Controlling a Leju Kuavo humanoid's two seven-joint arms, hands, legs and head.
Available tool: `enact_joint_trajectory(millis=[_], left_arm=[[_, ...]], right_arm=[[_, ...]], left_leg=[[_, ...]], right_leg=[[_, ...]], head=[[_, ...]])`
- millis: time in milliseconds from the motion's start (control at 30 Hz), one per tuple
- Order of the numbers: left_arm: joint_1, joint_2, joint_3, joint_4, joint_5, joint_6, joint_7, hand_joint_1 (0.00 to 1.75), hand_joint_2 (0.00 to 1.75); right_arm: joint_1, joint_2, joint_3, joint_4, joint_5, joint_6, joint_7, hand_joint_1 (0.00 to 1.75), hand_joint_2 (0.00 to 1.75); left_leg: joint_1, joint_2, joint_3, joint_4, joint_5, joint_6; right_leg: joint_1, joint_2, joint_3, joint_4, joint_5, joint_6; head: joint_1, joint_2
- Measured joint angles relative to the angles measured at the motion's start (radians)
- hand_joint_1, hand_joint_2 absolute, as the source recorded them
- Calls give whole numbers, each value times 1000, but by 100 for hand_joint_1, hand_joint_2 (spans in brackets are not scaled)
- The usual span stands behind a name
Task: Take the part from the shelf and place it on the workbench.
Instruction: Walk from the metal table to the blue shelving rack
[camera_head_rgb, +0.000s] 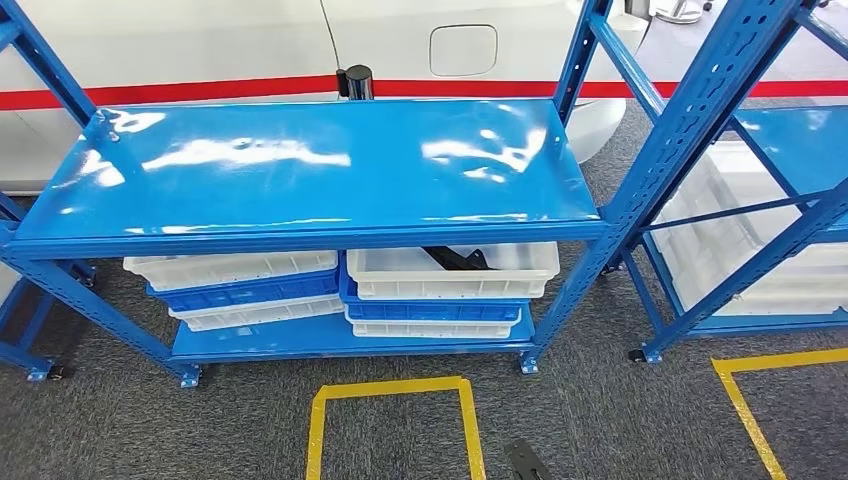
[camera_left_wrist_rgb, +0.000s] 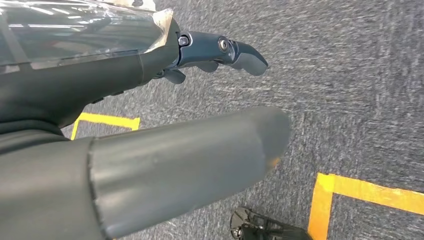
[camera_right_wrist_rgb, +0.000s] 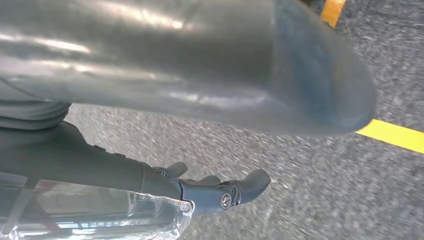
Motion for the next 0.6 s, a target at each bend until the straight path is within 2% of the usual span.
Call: enact_joint_trajectory(millis=[33, 67, 100, 133, 167, 200, 233, 267, 300, 333, 367, 433, 467, 533, 567, 600], left_arm=[[0, -1, 0, 0, 0, 0, 0, 0, 0], [0, -2, 0, 0, 0, 0, 1, 0, 0], [1, -2, 0, 0, 0, 0, 2, 0, 0], [1, -2, 0, 0, 0, 0, 2, 0, 0], [2, -2, 0, 0, 0, 0, 3, 0, 0], [2, -2, 0, 0, 0, 0, 4, 0, 0], [2, -2, 0, 0, 0, 0, 4, 0, 0], [2, -2, 0, 0, 0, 0, 5, 0, 0], [2, -2, 0, 0, 0, 0, 5, 0, 0], [2, -2, 0, 0, 0, 0, 5, 0, 0], [1, -2, 0, 0, 0, 0, 6, 0, 0], [-2, -2, 0, 0, 0, 0, 6, 0, 0], [-4, -3, 0, 0, 0, 0, 6, 0, 0], [-6, -3, 0, 0, 0, 1, 7, 0, 0], [-6, -3, 0, 0, 0, 1, 7, 0, 0], [-4, -2, 0, 0, 0, 1, 7, 0, 0]], right_arm=[[-1, 0, 0, 0, 0, 0, 0, 0, 0], [-3, 0, 0, 0, 0, -1, 0, 0, 0], [-6, -1, 0, 0, 0, -1, 0, 0, 0], [-7, 0, 0, 0, 1, 0, 0, 0, 0], [-7, -1, 0, 0, 1, 0, 0, 0, 0], [-5, -2, 0, 0, 2, 1, 0, 0, 0], [-4, -3, 0, 0, 2, 1, 0, 0, 0], [-4, -4, 0, 0, 2, 2, 0, 0, 0], [-5, -4, 0, 0, 3, 2, 0, 0, 0], [-7, -4, 0, 0, 5, 2, -2, 0, 0], [-9, -4, 1, 0, 8, 1, -6, 0, 0], [-8, -5, 2, 0, 17, -1, -13, 0, 0], [-6, -5, 2, 0, 22, -2, -15, 0, 0], [-5, -6, 3, 0, 28, -4, -16, 0, 0], [-6, -6, 3, 0, 30, -4, -17, 0, 0], [-8, -5, 4, 0, 32, -4, -17, 0, 0]], left_leg=[[2, 13, 3, -7, 4, 6], [1, 27, 4, -10, 5, 11], [0, 42, 5, -11, 5, 13], [-1, 57, 5, -11, 3, 14], [-2, 72, 5, -10, 1, 14], [-1, 85, 7, -10, -1, 12], [0, 97, 10, -10, -3, 9], [1, 108, 14, -10, -7, 4], [0, 118, 19, -10, -11, -2], [-3, 128, 23, -9, -16, -9], [-6, 135, 27, -9, -20, -15], [-7, 149, 36, -14, -24, -26], [-4, 146, 39, -14, -27, -32], [1, 103, 25, 27, -58, -40], [3, 72, 1, 78, -87, -43], [3, 50, -33, 145, -120, -43]], right_leg=[[3, -28, -18, 33, -17, 0], [3, -62, -44, 86, -42, -4], [4, -83, -79, 154, -70, -6], [2, -93, -110, 216, -93, -6], [-2, -99, -129, 254, -103, -1], [-5, -103, -127, 253, -97, 8], [-7, -110, -103, 210, -78, 18], [-9, -128, -62, 137, -51, 28], [-8, -152, -22, 67, -27, 33], [-6, -171, 9, 14, -10, 31], [-3, -183, 26, -15, -2, 25], [2, -173, 29, -21, 0, 10], [-3, -166, 30, -22, 0, 3], [-13, -152, 32, -26, 1, -13], [-17, -145, 34, -27, 1, -21], [-15, -138, 34, -27, 0, -27]], head=[[2, 0], [4, 0], [5, 0], [5, 0], [5, 0], [5, 0], [5, 0], [6, 0], [6, 0], [6, 0], [5, 0], [3, 0], [2, 0], [1, 0], [0, 0], [0, 0]])
